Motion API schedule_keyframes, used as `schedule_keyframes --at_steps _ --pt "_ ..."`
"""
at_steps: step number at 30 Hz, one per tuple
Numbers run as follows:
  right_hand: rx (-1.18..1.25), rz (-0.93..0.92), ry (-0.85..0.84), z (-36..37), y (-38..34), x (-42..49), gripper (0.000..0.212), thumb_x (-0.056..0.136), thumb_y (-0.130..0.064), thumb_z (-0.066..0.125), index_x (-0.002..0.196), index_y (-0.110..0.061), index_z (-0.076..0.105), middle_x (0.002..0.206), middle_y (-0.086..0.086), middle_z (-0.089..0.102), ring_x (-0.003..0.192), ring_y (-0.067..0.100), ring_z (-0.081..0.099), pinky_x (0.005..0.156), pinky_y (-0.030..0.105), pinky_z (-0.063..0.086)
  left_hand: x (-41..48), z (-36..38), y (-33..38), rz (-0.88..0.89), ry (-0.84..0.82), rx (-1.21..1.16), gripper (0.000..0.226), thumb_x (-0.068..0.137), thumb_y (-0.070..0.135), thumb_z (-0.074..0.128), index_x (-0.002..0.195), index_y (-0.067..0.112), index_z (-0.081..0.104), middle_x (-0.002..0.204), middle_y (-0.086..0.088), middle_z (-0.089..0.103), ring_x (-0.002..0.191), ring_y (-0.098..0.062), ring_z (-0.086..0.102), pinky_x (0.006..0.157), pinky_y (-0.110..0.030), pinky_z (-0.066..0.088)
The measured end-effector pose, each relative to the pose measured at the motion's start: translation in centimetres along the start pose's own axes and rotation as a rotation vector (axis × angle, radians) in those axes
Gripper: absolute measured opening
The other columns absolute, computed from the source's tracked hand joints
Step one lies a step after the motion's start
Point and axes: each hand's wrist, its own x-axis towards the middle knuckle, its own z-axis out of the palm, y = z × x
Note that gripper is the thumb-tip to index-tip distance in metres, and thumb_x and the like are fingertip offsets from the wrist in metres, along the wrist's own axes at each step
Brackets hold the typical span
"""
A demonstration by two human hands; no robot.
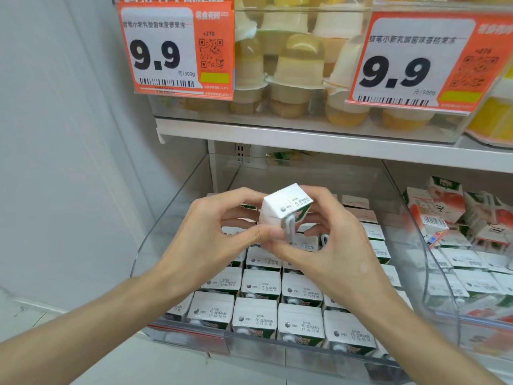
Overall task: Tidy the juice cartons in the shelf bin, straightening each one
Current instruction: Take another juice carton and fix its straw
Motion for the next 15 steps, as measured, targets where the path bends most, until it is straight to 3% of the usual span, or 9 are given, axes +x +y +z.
schedule_keyframes --at_steps 4,7,10,15 --pt "0.18 0.079 -0.081 -0.5 0.2 0.3 0.057 0.081 -0.026 0.092 0.124 -0.036 0.056 0.117 -0.019 0.075 0.117 -0.001 0.067 0.105 0.031 0.054 0.3 -0.5 -0.6 -0.018 -0.062 0.026 0.051 0.082 0.028 0.084 0.13 0.028 0.068 0.126 0.016 0.073 0.12 -0.008 0.07 0.096 -0.031 0.06" --pt "0.259 0.023 -0.151 -1.1 0.0 0.4 0.054 0.083 -0.008 0.09 0.125 -0.029 0.064 0.122 -0.015 0.074 0.124 0.002 0.066 0.108 0.026 0.052 0.2 -0.5 -1.0 -0.046 -0.162 0.072 0.076 0.085 0.031 0.082 0.153 0.039 0.049 0.146 0.022 0.061 0.141 -0.002 0.053 0.112 -0.038 0.052" --pt "0.274 0.002 -0.162 -1.2 0.2 0.5 0.06 0.081 -0.009 0.09 0.132 -0.032 0.068 0.129 -0.014 0.067 0.128 0.004 0.063 0.104 0.024 0.055 -0.1 -0.2 -0.9 -0.06 -0.211 0.046 0.079 0.087 0.028 0.079 0.157 0.039 0.045 0.15 0.027 0.057 0.14 0.003 0.052 0.114 -0.033 0.051" --pt "0.229 -0.006 -0.144 -0.8 0.1 0.4 0.076 0.084 -0.019 0.088 0.148 -0.043 0.055 0.13 -0.018 0.068 0.123 0.006 0.066 0.098 0.03 0.059 0.1 -0.2 -0.4 -0.031 -0.073 0.029 0.066 0.08 0.032 0.084 0.142 0.031 0.062 0.132 0.023 0.071 0.127 0.001 0.064 0.102 -0.031 0.059"
